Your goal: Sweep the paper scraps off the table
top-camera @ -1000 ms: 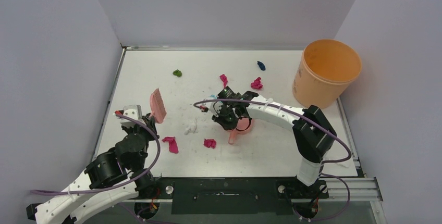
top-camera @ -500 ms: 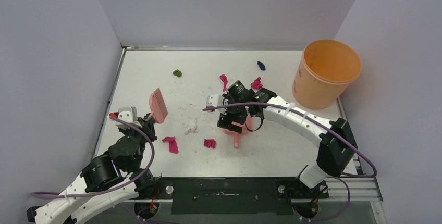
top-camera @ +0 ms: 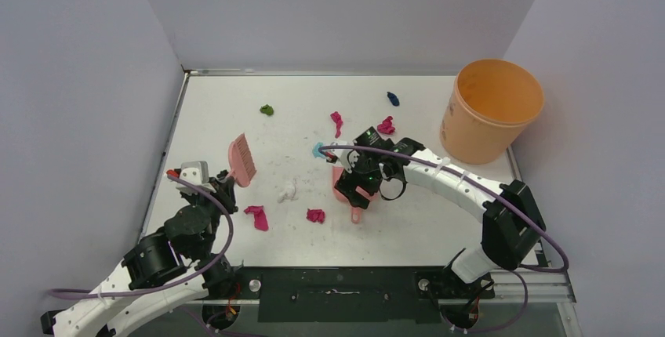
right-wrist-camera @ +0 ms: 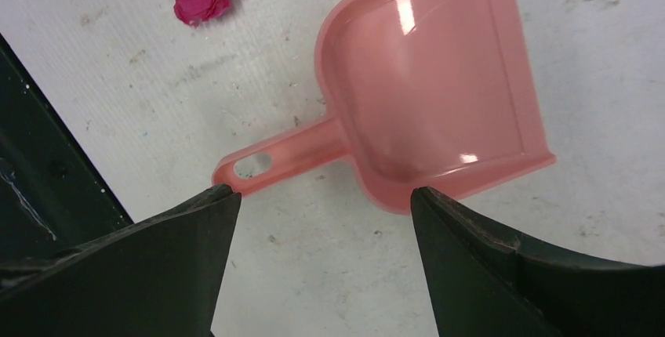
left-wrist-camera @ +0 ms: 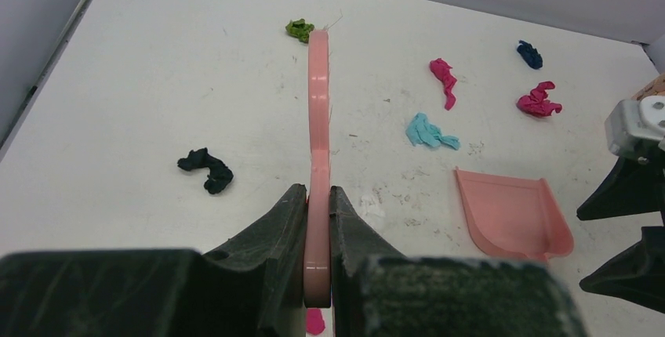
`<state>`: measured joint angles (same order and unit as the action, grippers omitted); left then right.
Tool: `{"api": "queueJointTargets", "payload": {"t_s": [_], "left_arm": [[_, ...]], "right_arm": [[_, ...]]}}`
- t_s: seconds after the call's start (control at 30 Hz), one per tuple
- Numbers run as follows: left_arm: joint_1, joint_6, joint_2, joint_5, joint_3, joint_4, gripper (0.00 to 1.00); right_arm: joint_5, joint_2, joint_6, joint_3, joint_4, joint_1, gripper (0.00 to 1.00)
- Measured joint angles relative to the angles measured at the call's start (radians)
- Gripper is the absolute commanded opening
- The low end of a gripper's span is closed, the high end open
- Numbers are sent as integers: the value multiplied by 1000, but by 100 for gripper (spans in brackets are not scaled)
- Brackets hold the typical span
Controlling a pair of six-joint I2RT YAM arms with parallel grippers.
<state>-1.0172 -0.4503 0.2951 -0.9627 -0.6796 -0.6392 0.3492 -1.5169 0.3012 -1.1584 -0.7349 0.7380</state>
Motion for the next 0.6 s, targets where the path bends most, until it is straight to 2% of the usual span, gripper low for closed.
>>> {"api": "queueJointTargets", "payload": {"t_s": [0.37,0.6], "left_arm": [[7,11,50,27,0,4,0],[11,21,85,51,1,7,0]], "right_arm": [[-27,-47,0,37,47,98,86],[-129,-193,10,0,53,178,84]]}}
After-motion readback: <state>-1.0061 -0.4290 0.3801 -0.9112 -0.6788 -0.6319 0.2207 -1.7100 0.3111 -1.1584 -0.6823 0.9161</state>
